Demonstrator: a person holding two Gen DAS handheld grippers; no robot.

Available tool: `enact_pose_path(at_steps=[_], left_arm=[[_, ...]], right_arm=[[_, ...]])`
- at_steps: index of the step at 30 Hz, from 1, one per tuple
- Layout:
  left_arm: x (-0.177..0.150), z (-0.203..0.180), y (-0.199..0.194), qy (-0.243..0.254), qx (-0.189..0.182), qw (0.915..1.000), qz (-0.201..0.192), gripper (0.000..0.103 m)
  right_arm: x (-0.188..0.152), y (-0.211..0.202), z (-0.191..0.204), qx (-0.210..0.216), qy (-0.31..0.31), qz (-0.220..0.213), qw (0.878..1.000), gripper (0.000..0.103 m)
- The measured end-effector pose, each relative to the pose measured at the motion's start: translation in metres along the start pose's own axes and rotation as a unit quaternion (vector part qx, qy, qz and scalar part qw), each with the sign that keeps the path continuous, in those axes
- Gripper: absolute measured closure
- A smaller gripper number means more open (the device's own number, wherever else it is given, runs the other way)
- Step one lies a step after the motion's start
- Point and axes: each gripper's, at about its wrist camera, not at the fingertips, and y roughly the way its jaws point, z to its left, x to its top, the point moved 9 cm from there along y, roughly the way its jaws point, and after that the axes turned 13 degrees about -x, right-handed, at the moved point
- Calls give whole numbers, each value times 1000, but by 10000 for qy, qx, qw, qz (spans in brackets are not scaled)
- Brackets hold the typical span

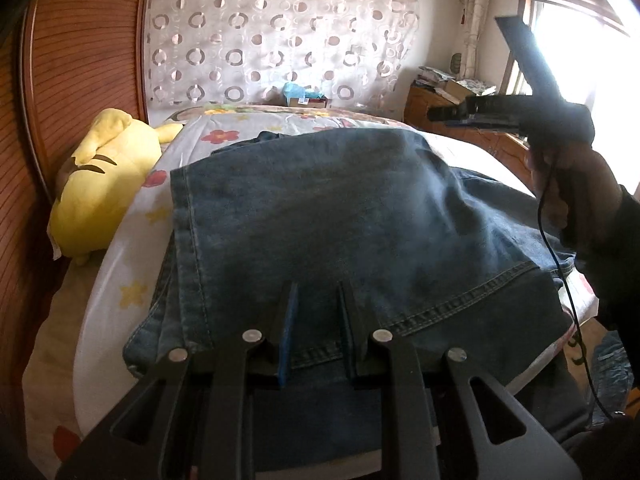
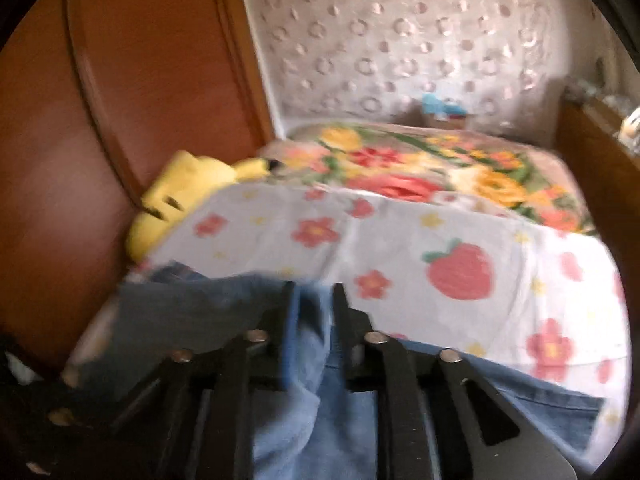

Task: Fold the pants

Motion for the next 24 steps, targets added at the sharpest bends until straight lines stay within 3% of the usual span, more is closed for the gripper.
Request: enact_pose_path(at_steps=[1, 7, 11, 13, 18, 24], left_arm=[[0, 0, 0, -5, 0, 10000, 6, 85], [2, 2, -3, -16, -4, 10000, -36, 85], [12, 13, -11, -66, 93, 9998, -158, 85], [16, 18, -16, -89, 147, 9996, -219, 85], [18, 31, -27, -179, 227, 9991, -324, 85], [18, 37, -32, -278, 269, 9985, -395, 85]], right_arm=[[-6, 4, -2, -89, -70, 120, 9999, 57], [-43, 1, 3, 248, -325, 437, 9982, 57], [-47, 2, 9, 309, -430, 425, 9977, 54], [-42, 7, 9, 320, -352, 427, 9980, 40], [-25, 18, 15, 440, -179, 442, 9979, 40], [-21, 52, 9, 166, 0, 820, 9965, 40]])
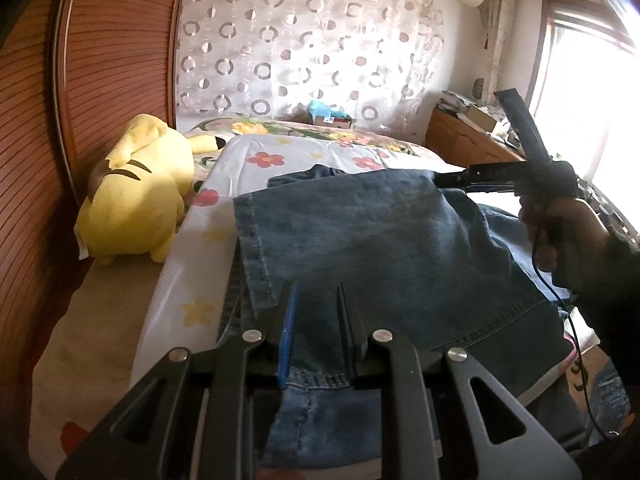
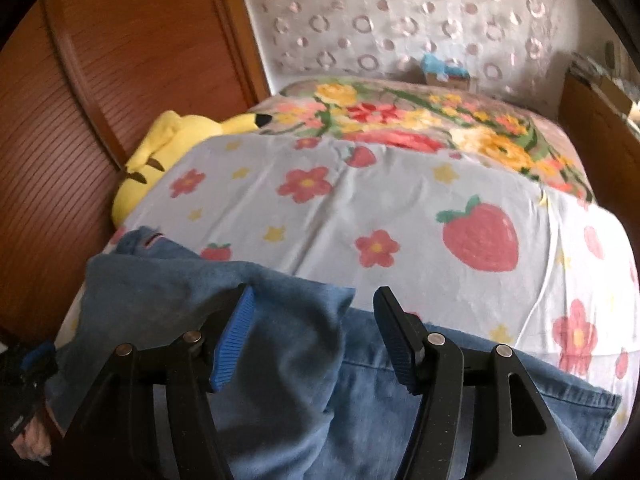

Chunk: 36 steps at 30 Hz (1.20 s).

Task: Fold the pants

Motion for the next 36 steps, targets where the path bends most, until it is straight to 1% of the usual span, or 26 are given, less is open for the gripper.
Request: enact_pose_path(at_steps=[1, 2, 3, 4, 5, 7, 9, 10, 11, 12, 14, 15, 16, 17, 18, 19, 20, 24, 28, 31, 35, 36], left_arm=[[-1, 1, 0, 3, 9, 10000, 10, 85], [-1, 1, 0, 7, 23, 10000, 13, 85], [-1, 0, -1, 10, 35, 10000, 9, 85], [-1, 0, -2, 10, 42, 10000, 2, 85], [-1, 1, -2, 8, 43, 10000, -3, 85], [-1, 0, -4, 17, 51, 10000, -22, 85], [0, -2, -4, 24, 38, 10000, -35, 85], [0, -3, -3, 23, 38, 10000, -32, 85], [1, -3, -2, 27, 33, 10000, -30, 85], [1, -5, -1, 39, 13, 10000, -24, 85], [1, -8, 2, 64, -12, 10000, 7, 85], [0, -9, 4, 76, -19, 10000, 26, 85], [-1, -11, 5, 106, -34, 9999, 48, 85], [-1, -12, 6, 126, -38, 9999, 58, 85], [-1, -14, 6, 145, -40, 9999, 71, 85], [-2, -15, 7, 162, -54, 9998, 86, 85], [-3, -17, 8, 173, -66, 9998, 100, 85], [-10, -14, 13, 202, 17, 9996, 213, 85], [-20, -5, 19, 124, 134, 9993, 336, 85], [-25, -4, 20, 119, 137, 9992, 348, 85], [-28, -5, 21, 181, 184, 9990, 359, 85], [-28, -5, 21, 199, 191, 9989, 368, 85]], right_arm=[[-1, 3, -1, 67, 49, 34, 10000, 42], [-1, 3, -2, 131, 75, 32, 9999, 70], [-2, 1, -1, 251, 87, 11, 9996, 90], [-3, -4, 1, 433, 43, -55, 9990, 99], [-1, -13, 2, 494, -14, -243, 9985, 100], [2, -38, 3, 565, -130, -776, 9953, 101], [3, -54, -4, 559, -17, -1011, 9933, 101], [3, -59, -14, 318, 58, -1098, 9934, 101], [3, -58, -19, 152, 86, -1098, 9938, 101], [-1, -50, -30, -139, 147, -979, 9950, 101], [-9, -29, -39, -394, 168, -581, 9974, 101], [-12, -23, -40, -428, 132, -440, 9980, 100], [-16, -16, -39, -398, 67, -287, 9988, 93], [-20, -14, -40, -477, 19, -243, 9986, 79], [-20, -18, -43, -569, -8, -303, 9979, 72], [-21, -23, -44, -534, -5, -365, 9979, 61], [-22, -30, -45, -447, 8, -404, 9982, 59], [-37, -53, -42, -260, -138, -393, 9988, 59], [-73, -79, -24, 13, -437, -326, 9985, 59], [-100, -85, -11, 164, -523, -194, 9983, 59], [-133, -84, 0, 288, -460, 34, 9985, 59], [-141, -84, 2, 331, -450, 77, 9984, 62]])
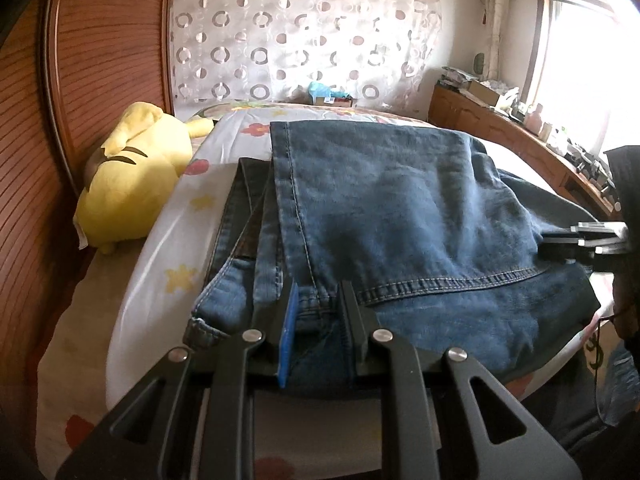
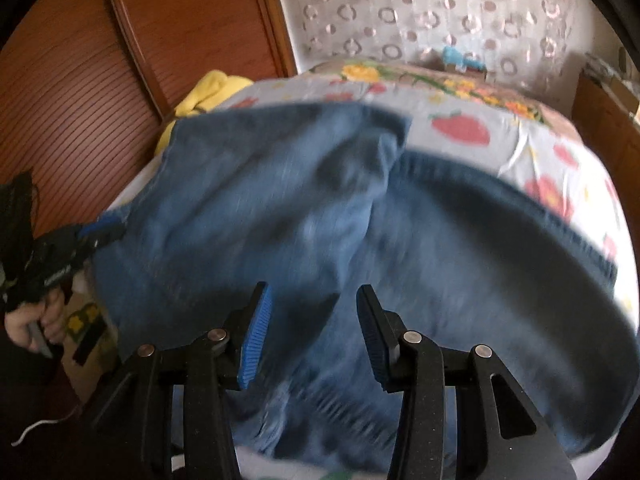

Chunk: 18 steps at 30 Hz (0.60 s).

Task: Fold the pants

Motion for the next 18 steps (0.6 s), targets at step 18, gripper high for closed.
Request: enact_pose_path(at_steps=[18], left_arm=[[13, -21, -25, 54, -65, 9990, -449, 84]], right_arm=[[-31, -38, -16, -158, 319, -439, 9984, 81]])
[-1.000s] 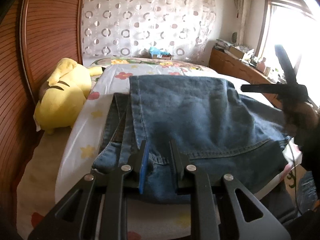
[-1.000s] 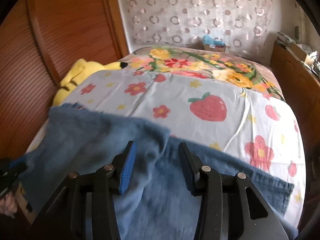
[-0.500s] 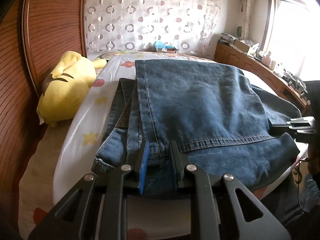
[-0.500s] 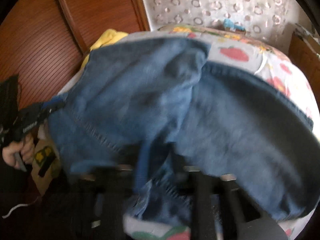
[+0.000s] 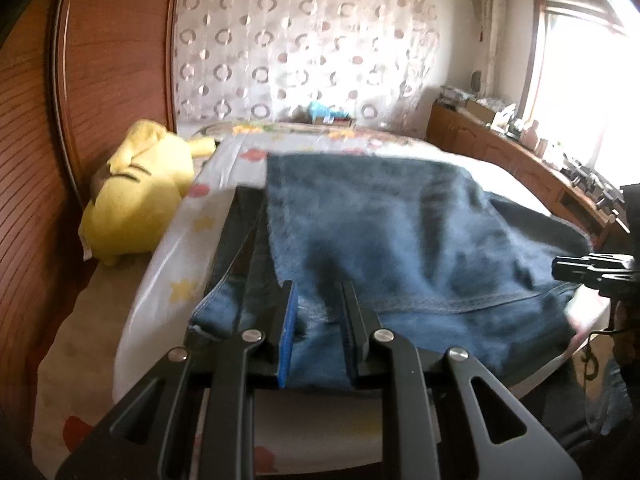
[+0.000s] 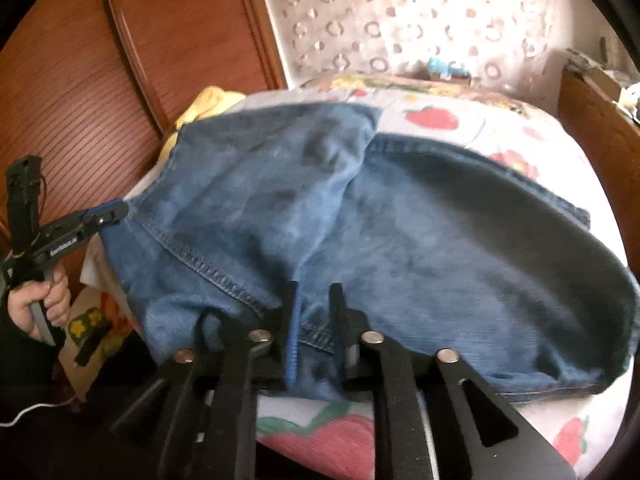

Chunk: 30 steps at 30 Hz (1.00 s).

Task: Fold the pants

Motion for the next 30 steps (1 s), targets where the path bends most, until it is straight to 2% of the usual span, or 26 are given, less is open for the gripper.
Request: enact_pose_path(at_steps=[2, 3, 10, 15, 17, 19, 25, 30], left_arm=[[6, -13, -4, 80, -113, 9999, -95, 84], [9, -19, -5, 126, -161, 9997, -120, 84], [17, -73, 18, 411, -648, 9970, 45, 84], [17, -112, 43, 615, -943, 9933, 246, 84], [17, -124, 51, 683, -1032, 9918, 325, 84], [15, -137, 59, 770, -1122, 9898, 415, 84], [5, -160, 73, 895, -1251, 9859, 655, 84], [-6, -164, 82, 914, -1245, 9844, 848, 84]], right_arm=[[3, -8, -9, -94, 54, -118, 9999, 60], [5, -11, -15, -189, 79, -170, 9996, 58], [6, -34, -58, -519, 383, -383, 9972, 57], [-6, -48, -95, -814, 611, -447, 9938, 55], [-13, -53, -115, -974, 744, -433, 9915, 50], [-21, -59, -133, -1087, 877, -430, 9893, 50], [-41, -71, -183, -1503, 1205, -407, 9804, 48], [-54, -72, -206, -1595, 1437, -347, 9761, 46]])
